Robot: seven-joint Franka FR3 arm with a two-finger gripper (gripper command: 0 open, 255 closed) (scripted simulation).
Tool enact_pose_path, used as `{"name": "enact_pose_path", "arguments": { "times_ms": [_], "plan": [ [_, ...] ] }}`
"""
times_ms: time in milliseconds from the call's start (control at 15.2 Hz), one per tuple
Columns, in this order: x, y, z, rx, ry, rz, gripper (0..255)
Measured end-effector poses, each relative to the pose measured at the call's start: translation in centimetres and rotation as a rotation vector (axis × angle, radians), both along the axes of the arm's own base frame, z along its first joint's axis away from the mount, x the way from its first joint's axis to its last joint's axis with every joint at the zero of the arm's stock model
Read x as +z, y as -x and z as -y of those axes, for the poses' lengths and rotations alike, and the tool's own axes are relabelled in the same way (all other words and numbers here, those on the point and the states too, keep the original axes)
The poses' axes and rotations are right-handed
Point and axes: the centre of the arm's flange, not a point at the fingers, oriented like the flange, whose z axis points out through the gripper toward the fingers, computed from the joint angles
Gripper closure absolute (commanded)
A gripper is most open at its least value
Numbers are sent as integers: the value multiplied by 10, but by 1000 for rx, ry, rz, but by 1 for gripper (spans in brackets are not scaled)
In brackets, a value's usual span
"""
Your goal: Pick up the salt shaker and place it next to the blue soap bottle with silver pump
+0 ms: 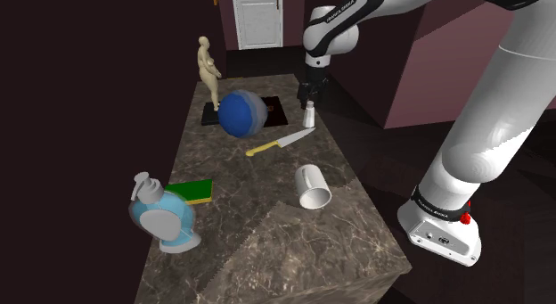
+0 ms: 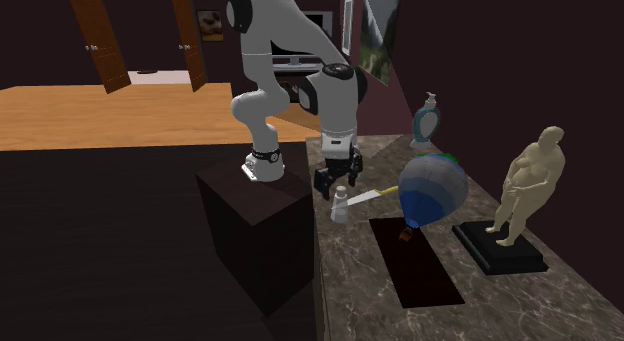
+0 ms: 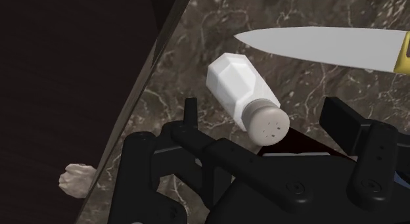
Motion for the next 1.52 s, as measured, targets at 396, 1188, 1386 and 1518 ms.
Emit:
{"name": "enact_pose_path", "arguments": {
  "times_ms": [396, 1188, 1386, 1518],
  "plan": [
    [-1, 0, 0, 0, 0, 1, 255],
    [5, -1, 0, 0, 0, 1, 255],
    [20, -1, -1, 0, 0, 1, 255],
    [30, -2, -1, 0, 0, 1, 255]
  ]
}}
